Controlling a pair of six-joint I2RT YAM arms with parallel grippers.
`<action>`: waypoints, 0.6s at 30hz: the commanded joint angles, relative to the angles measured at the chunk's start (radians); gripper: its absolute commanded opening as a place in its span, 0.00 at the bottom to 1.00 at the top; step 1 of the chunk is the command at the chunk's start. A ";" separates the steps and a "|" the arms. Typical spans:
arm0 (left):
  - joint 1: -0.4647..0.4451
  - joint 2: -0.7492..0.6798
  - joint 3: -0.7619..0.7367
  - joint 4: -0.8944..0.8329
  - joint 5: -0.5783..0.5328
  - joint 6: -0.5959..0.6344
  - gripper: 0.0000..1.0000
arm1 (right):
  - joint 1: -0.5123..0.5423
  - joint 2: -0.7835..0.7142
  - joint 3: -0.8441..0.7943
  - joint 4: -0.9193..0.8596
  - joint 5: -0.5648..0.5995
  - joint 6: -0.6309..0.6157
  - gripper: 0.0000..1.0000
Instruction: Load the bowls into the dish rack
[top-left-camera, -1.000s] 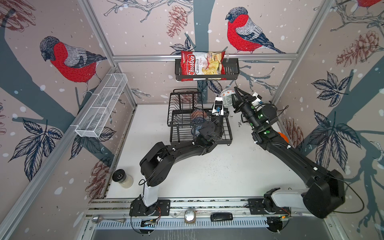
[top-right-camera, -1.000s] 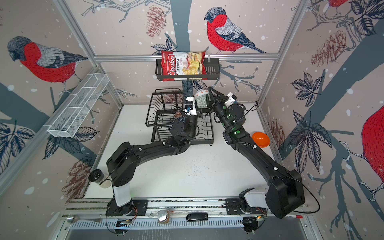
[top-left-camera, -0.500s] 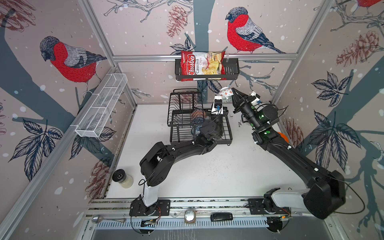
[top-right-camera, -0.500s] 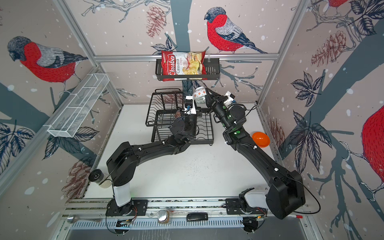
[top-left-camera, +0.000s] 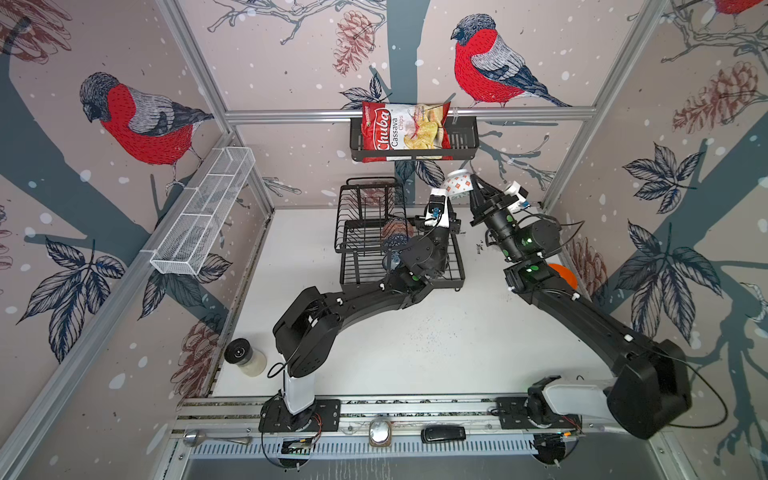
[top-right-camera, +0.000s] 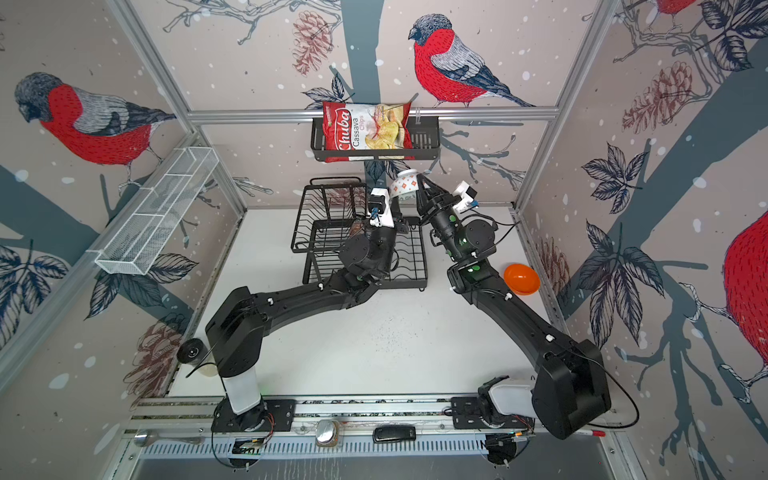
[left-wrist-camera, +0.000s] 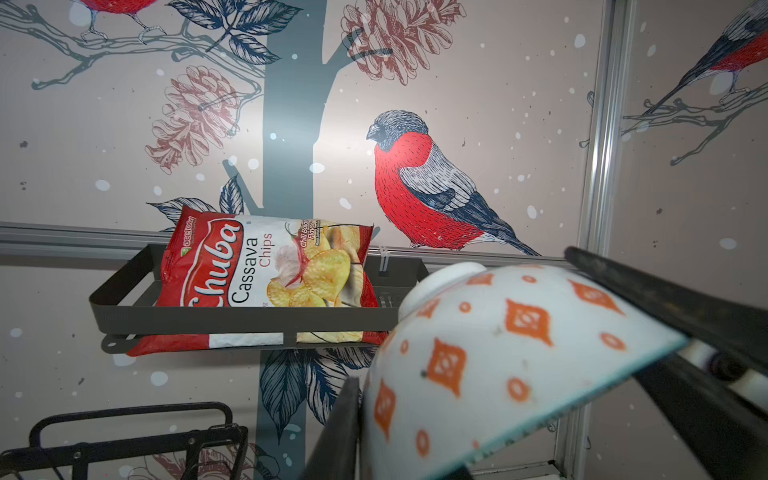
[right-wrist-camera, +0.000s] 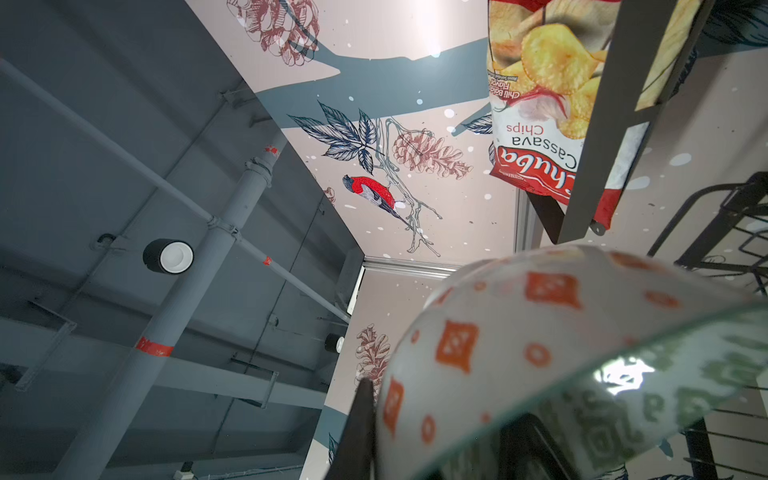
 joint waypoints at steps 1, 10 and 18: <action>0.000 -0.018 -0.001 -0.026 0.041 -0.051 0.31 | -0.007 -0.002 -0.002 0.108 0.014 -0.031 0.00; 0.000 -0.068 -0.036 -0.140 0.069 -0.061 0.72 | -0.034 0.015 -0.046 0.270 -0.004 -0.045 0.00; 0.001 -0.145 -0.052 -0.347 0.117 -0.154 0.93 | -0.052 0.033 -0.074 0.374 -0.040 -0.095 0.00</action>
